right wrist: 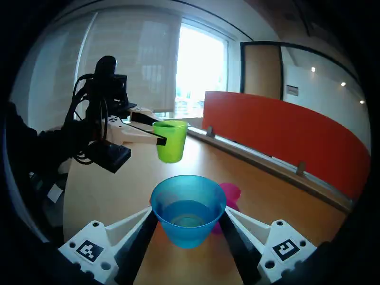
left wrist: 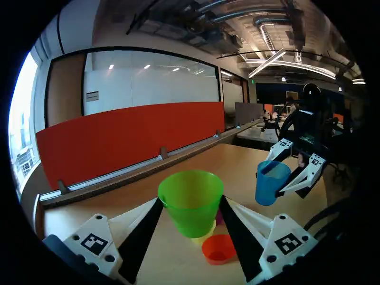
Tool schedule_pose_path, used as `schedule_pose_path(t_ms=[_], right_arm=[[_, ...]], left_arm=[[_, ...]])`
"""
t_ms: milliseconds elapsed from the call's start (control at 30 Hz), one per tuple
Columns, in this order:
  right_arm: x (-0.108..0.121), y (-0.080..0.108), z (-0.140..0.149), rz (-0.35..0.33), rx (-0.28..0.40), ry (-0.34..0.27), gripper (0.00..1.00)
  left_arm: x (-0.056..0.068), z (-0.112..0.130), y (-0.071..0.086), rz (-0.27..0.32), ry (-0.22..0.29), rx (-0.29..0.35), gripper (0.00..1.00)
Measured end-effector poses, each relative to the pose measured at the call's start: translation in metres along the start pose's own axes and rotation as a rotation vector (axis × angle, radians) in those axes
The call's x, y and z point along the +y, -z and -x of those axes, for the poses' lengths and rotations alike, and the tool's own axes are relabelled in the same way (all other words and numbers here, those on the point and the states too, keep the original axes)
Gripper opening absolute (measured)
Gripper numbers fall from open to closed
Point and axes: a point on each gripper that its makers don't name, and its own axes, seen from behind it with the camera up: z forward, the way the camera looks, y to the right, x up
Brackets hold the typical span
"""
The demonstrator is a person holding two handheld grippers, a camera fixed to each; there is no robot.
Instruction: Pour water
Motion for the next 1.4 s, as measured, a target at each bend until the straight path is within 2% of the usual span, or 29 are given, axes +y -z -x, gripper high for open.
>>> schedule_pose_path(t_ms=[400,600,900,1400], right_arm=[[-0.001,0.004,-0.008,0.000,0.013,0.004,0.87],[0.000,0.006,-0.011,0.002,0.012,0.010,0.87],[0.004,0.007,-0.013,0.004,0.013,0.012,0.87],[0.004,0.009,-0.028,0.000,0.040,0.065,0.87]], left_arm=[[0.018,-0.002,0.013,0.015,0.026,0.040,0.86],[0.020,0.002,0.016,0.008,0.025,0.037,0.86],[0.029,0.006,0.019,0.022,0.026,0.037,0.86],[0.048,0.014,0.021,0.047,0.037,0.029,0.85]])
